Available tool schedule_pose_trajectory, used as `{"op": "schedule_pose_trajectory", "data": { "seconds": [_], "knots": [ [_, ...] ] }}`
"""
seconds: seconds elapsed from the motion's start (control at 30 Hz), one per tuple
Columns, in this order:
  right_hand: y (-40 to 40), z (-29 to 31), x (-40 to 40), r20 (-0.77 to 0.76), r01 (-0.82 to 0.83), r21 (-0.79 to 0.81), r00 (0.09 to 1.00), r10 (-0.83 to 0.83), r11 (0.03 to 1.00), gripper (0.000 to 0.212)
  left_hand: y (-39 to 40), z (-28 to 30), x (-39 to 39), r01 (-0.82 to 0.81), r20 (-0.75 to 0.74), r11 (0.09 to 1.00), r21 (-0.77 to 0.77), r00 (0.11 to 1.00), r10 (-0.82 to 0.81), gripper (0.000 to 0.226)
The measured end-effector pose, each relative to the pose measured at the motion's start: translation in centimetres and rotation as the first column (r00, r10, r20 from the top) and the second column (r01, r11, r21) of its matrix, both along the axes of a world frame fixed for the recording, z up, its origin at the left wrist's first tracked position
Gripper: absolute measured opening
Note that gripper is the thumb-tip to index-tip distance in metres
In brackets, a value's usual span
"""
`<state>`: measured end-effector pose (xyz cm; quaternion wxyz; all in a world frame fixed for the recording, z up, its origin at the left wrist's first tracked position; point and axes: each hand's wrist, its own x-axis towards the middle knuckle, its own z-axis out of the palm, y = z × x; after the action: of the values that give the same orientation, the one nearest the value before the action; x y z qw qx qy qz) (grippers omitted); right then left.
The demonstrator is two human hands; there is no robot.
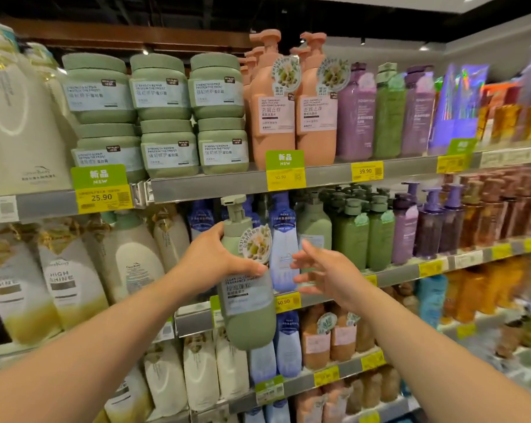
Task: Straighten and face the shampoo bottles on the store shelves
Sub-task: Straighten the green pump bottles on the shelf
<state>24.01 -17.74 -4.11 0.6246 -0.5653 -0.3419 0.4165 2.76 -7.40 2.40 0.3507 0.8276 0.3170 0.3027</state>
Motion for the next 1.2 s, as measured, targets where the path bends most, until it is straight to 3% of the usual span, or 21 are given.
{"op": "schedule_pose_trajectory", "data": {
  "seconds": [0.13,0.3,0.47,0.53,0.63,0.73,0.93,1.03,1.2],
  "knots": [
    [1.5,1.3,2.7,0.192,0.058,0.016,0.98,-0.06,0.998,0.036,-0.3,0.3,1.3,-0.048,-0.002,0.999,0.0,0.999,0.048,0.063],
    [4.5,2.7,5.6,0.52,0.03,0.018,0.854,-0.035,0.999,0.073,-0.3,0.3,2.8,-0.113,0.021,0.993,-0.034,0.993,0.113,0.065],
    [7.8,3.9,7.0,0.791,0.049,-0.062,0.611,0.019,0.997,0.098,-0.2,-0.1,3.9,-0.198,0.021,0.978,-0.066,0.98,0.199,0.064],
    [8.8,4.4,7.1,0.789,0.025,-0.122,0.609,0.081,0.992,0.093,-0.1,-0.4,4.0,-0.23,0.018,0.97,-0.08,0.972,0.232,0.067],
    [10.2,4.6,7.0,0.729,-0.004,-0.122,0.678,0.092,0.993,0.067,0.1,-1.1,3.6,-0.273,0.006,0.955,-0.115,0.961,0.276,0.072],
    [11.1,4.6,7.1,0.705,0.001,-0.122,0.704,0.086,0.993,0.069,-0.1,-1.8,3.3,-0.337,-0.01,0.934,-0.121,0.941,0.339,0.072],
    [11.4,4.1,7.3,0.765,-0.014,-0.084,0.64,0.074,0.996,0.055,-1.1,-2.6,3.5,-0.421,-0.027,0.899,-0.116,0.907,0.421,0.068],
    [10.8,4.0,7.9,0.833,0.0,-0.042,0.552,0.035,0.999,0.054,-1.4,-2.6,3.3,-0.436,-0.009,0.891,-0.131,0.899,0.438,0.066],
    [9.1,4.3,7.7,0.826,-0.049,-0.041,0.56,0.061,0.998,0.055,-1.6,-2.5,2.9,-0.43,-0.005,0.895,-0.117,0.902,0.433,0.069]
  ]
}}
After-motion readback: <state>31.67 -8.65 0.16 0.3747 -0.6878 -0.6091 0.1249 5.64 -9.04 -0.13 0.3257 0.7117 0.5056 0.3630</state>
